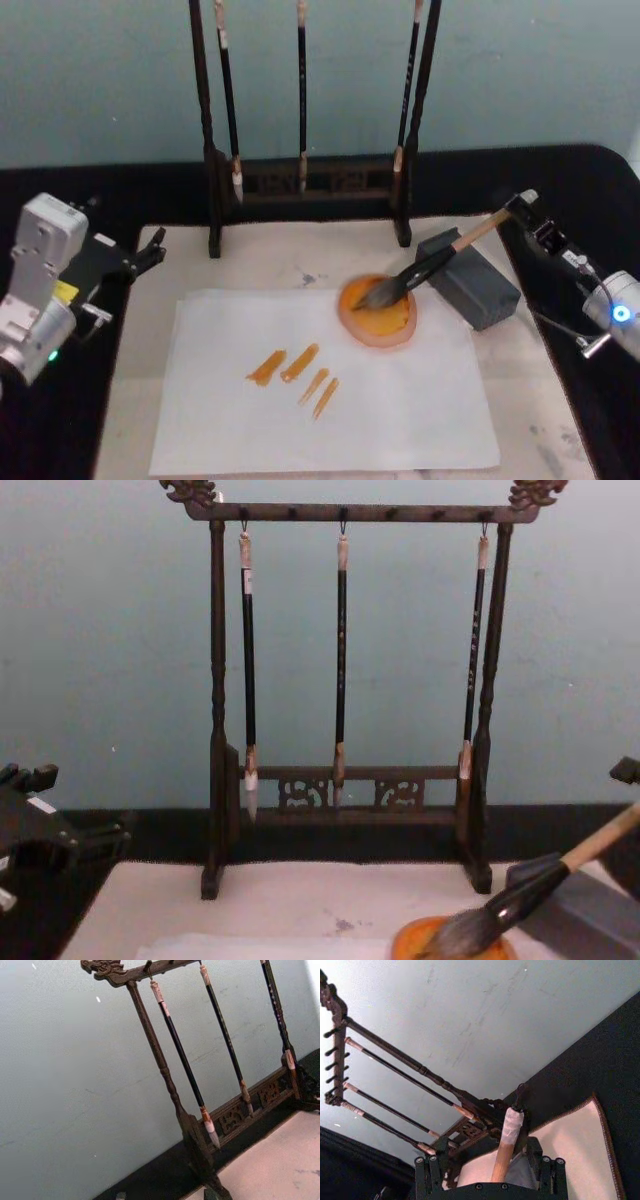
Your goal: Pick up the brush from the inkstone, write on the paper, then place the brush back to its original position.
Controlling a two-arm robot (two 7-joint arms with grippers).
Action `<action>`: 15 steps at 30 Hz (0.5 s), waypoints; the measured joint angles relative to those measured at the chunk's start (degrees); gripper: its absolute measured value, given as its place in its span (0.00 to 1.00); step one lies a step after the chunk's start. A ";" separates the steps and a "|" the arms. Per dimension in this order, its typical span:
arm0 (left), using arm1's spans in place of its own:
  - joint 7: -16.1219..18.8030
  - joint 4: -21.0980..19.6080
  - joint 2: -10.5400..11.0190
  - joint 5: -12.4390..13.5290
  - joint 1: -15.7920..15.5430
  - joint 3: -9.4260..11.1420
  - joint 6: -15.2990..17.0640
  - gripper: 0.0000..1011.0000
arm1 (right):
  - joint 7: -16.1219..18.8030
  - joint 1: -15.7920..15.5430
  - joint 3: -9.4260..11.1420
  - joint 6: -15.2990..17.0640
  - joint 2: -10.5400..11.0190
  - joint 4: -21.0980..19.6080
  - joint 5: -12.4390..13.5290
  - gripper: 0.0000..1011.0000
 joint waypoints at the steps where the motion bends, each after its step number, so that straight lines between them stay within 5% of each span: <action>1: 0.00 0.00 0.00 0.00 0.00 0.00 0.00 1.00 | 0.03 0.50 -0.27 -0.25 -0.12 0.66 0.03 0.99; 15: 0.00 0.00 0.00 0.00 0.00 0.00 0.00 1.00 | 0.33 3.53 -2.39 -1.79 -0.23 5.15 0.85 0.99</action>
